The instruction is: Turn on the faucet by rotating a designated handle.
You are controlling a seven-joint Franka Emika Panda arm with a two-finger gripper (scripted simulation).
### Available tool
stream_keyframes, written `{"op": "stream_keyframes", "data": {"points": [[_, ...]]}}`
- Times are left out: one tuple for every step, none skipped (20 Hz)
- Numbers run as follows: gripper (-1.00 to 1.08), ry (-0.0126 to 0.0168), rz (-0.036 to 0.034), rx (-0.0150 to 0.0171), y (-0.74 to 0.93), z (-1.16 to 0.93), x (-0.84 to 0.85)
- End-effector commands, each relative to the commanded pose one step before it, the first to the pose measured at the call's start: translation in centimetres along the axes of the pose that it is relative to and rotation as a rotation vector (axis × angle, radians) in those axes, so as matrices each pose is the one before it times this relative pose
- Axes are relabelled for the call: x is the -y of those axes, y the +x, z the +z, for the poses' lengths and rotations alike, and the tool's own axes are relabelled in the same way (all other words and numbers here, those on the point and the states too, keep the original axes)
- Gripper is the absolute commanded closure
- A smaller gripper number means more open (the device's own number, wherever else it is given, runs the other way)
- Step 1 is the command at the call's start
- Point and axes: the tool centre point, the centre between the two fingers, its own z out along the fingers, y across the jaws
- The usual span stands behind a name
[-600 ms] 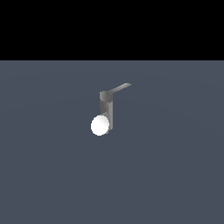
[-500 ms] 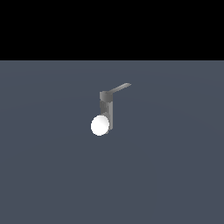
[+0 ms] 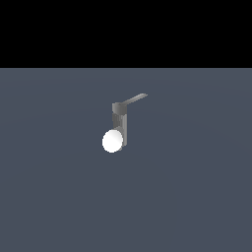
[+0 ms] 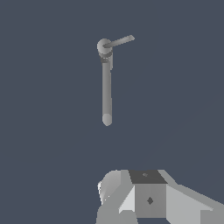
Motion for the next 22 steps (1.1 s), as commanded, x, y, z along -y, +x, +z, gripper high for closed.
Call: {"op": "stream_keyframes", "data": {"points": [[1.08, 0.00109, -0.00002, -0.00144, 0.029, -0.037, 0.021], [1.08, 0.00001, 0.00252, 0.0009, 0.059, 0.041, -0.01], [1.08, 0.0005, 0.00366, 0.00046, 0.099, 0.036, -0.002], [1.08, 0.00092, 0.00494, 0.00019, 0.14, 0.036, 0.001], [1.08, 0.00129, 0.0062, -0.00002, 0.18, 0.039, 0.006], [1.08, 0.00161, 0.00749, -0.00012, 0.219, 0.044, 0.01], [1.08, 0.00182, 0.00871, -0.00006, 0.252, 0.055, 0.011], [1.08, 0.00192, 0.01001, 0.00018, 0.286, 0.072, 0.012], [1.08, 0.00203, 0.01137, 0.00041, 0.321, 0.09, 0.015], [1.08, 0.0022, 0.01276, 0.00052, 0.358, 0.106, 0.018], [1.08, 0.00245, 0.01409, 0.00049, 0.396, 0.117, 0.027], [1.08, 0.00265, 0.01546, 0.00051, 0.434, 0.131, 0.036], [1.08, 0.0028, 0.01687, 0.00061, 0.47, 0.149, 0.044], [1.08, 0.00291, 0.0183, 0.00073, 0.506, 0.169, 0.054], [1.08, 0.00303, 0.01975, 0.00082, 0.543, 0.19, 0.066], [1.08, 0.00312, 0.02123, 0.00091, 0.579, 0.212, 0.08], [1.08, 0.00318, 0.02272, 0.00101, 0.614, 0.237, 0.096], [1.08, 0.00321, 0.02424, 0.00111, 0.649, 0.264, 0.113], [1.08, 0.00321, 0.02577, 0.00121, 0.683, 0.293, 0.132], [1.08, 0.00317, 0.02727, 0.0013, 0.714, 0.323, 0.154], [1.08, 0.003, 0.02787, 0.00134, 0.72, 0.345, 0.171], [1.08, 0.00277, 0.028, 0.00134, 0.713, 0.361, 0.186]]}}
